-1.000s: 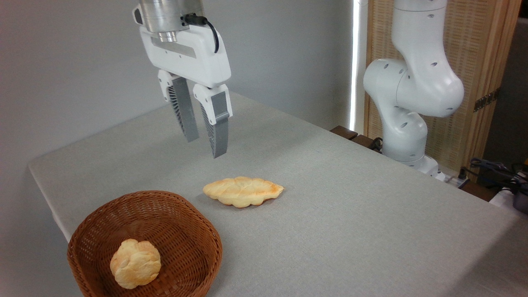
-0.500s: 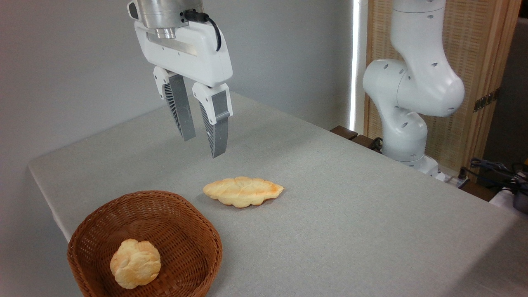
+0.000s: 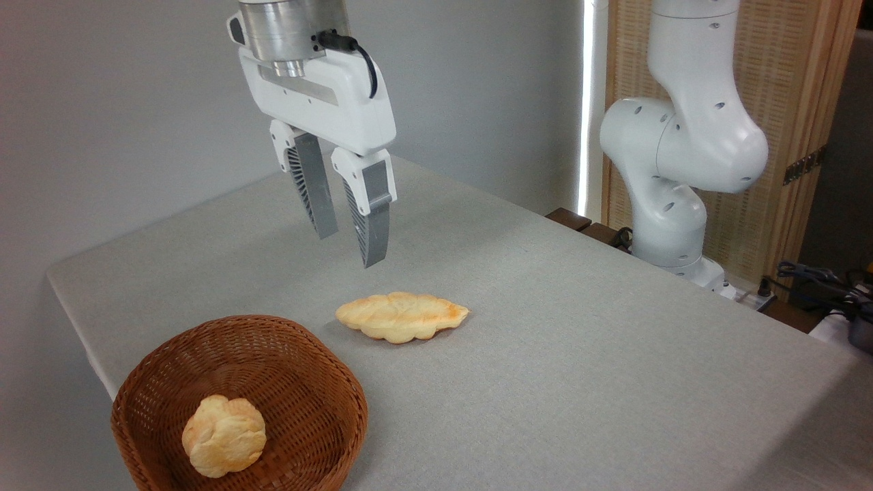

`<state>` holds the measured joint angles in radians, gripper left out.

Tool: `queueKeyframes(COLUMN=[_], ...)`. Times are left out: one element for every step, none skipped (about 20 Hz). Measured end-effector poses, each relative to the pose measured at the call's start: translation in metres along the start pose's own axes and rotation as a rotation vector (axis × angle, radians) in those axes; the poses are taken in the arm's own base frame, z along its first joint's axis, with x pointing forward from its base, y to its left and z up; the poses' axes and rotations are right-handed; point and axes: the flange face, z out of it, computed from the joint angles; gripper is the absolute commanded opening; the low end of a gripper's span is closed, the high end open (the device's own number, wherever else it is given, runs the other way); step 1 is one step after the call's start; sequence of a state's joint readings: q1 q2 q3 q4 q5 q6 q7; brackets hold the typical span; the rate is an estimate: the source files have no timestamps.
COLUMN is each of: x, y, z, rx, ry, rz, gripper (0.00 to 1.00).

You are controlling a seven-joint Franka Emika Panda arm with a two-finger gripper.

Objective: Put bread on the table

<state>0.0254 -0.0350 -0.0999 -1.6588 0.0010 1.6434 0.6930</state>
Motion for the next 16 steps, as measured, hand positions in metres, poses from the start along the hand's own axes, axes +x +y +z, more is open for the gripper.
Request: queueKeyframes(x=[-0.001,-0.002,-0.004,-0.005,-0.006,-0.008,-0.011,-0.015,-0.018,-0.021,-0.023,-0.024,-0.025,-0.025,-0.024,-0.024], y=[0.003,0.005,0.006,0.007,0.006,0.005,0.001,-0.003,-0.007,-0.01,-0.013,-0.015,-0.016,-0.017,-0.017,-0.017], z=[0.001,0.002,0.001,0.0,-0.001,-0.002,-0.003,-0.005,-0.007,-0.009,-0.012,-0.013,-0.015,-0.016,-0.016,-0.015], rx=[0.0,0.001,0.003,0.004,0.006,0.008,0.011,0.014,0.018,0.021,0.024,0.025,0.024,0.021,0.019,0.018], ry=[-0.001,-0.001,0.0,0.001,0.003,0.005,0.008,0.013,0.018,0.022,0.026,0.027,0.026,0.024,0.022,0.021], rz=[0.003,0.003,0.003,0.002,0.0,-0.005,-0.013,-0.022,-0.031,-0.039,-0.046,-0.049,-0.052,-0.052,-0.051,-0.05], gripper=[1.0,1.0,1.0,1.0,1.0,1.0,1.0,1.0,1.0,1.0,1.0,1.0,1.0,1.0,1.0,1.0])
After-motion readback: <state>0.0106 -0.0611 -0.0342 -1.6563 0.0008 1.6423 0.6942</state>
